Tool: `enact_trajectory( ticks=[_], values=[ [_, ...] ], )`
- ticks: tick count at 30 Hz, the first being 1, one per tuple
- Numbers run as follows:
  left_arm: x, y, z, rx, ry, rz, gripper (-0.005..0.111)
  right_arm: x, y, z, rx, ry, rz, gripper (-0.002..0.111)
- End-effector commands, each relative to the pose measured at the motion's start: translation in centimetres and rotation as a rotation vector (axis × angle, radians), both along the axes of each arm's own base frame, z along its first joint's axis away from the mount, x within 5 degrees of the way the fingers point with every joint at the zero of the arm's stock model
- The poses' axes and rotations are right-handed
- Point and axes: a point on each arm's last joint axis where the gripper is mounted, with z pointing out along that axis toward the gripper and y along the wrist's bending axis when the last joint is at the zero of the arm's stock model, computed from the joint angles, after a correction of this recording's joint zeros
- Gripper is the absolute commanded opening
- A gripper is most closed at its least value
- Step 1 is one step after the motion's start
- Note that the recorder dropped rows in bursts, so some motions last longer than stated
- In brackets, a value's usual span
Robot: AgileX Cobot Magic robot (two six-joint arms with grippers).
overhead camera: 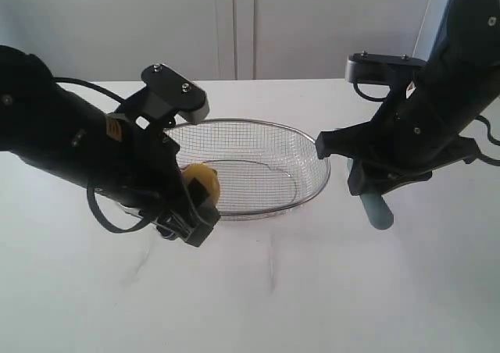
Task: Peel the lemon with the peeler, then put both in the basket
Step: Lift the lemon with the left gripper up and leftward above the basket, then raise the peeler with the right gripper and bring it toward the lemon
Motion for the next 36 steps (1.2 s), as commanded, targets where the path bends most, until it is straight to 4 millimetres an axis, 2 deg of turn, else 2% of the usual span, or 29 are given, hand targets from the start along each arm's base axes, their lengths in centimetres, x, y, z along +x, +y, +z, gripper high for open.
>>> enact_trajectory(
  ticks=[1, 6, 18, 24, 36],
  values=[
    [0.3, 0.6, 1.5, 0.017, 0.001, -0.032, 0.0, -0.2, -0.3, 0.3, -0.004, -0.011, 0.001, 0.0],
    [1.5, 1.3, 2.9, -0.041, 0.0, -0.068, 0.0, -0.1, -0.3, 0.3, -0.004, -0.012, 0.001, 0.0],
    [5.4, 6.1, 4.7, -0.369, -0.008, -0.071, 0.0, 0.0, -0.2, 0.3, 0.001, -0.026, -0.001, 0.0],
    [6.6, 7.8, 5.2, -0.523, -0.047, -0.147, 0.0, -0.1, -0.1, 0.3, 0.015, -0.023, 0.004, 0.0],
    [6.6, 7.5, 5.1, -0.662, -0.062, -0.338, 0.0, -0.1, 2.2, 0.4, 0.233, -0.003, 0.13, 0.0]
  ],
)
